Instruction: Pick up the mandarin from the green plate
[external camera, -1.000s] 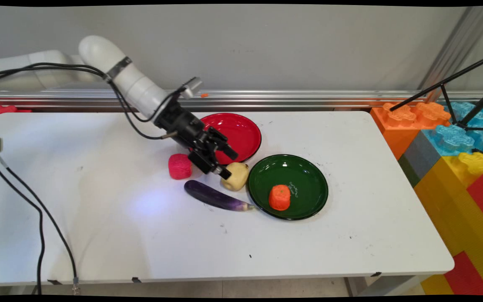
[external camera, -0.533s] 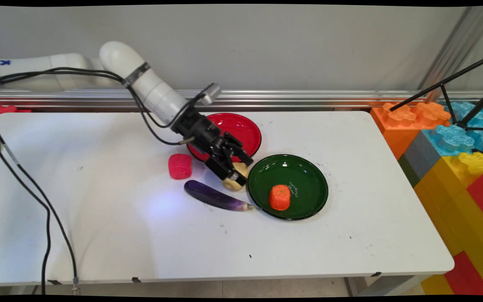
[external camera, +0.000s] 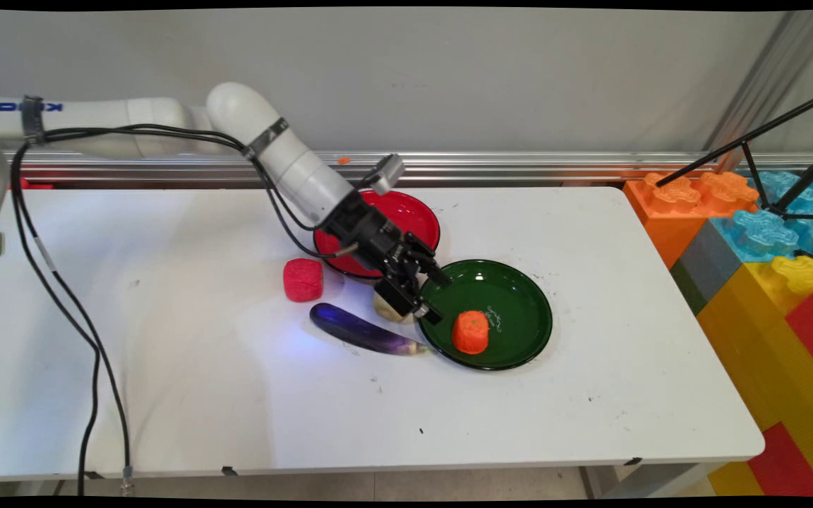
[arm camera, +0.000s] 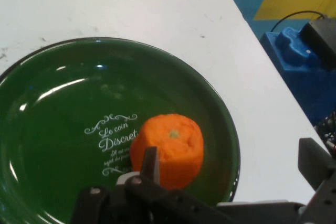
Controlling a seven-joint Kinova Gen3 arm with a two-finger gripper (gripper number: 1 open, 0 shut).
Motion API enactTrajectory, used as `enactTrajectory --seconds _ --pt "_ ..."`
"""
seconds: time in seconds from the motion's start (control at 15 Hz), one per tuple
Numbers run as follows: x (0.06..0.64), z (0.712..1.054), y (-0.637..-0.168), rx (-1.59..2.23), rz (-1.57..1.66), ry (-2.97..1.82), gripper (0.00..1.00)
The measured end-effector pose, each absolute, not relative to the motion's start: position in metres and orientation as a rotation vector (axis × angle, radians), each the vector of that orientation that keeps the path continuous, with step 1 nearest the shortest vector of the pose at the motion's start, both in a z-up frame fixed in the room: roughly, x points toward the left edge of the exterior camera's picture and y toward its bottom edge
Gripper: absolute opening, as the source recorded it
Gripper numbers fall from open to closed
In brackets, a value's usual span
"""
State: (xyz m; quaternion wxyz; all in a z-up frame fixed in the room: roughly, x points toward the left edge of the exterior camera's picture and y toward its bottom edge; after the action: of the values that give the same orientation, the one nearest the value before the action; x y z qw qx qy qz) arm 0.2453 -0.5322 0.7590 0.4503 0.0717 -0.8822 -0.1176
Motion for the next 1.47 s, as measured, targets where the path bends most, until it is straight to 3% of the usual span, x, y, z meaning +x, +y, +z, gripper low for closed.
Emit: enactTrajectory --seconds 1.47 --pt "0.186 0.718 -0.558 0.030 -0.218 -2.248 1.00"
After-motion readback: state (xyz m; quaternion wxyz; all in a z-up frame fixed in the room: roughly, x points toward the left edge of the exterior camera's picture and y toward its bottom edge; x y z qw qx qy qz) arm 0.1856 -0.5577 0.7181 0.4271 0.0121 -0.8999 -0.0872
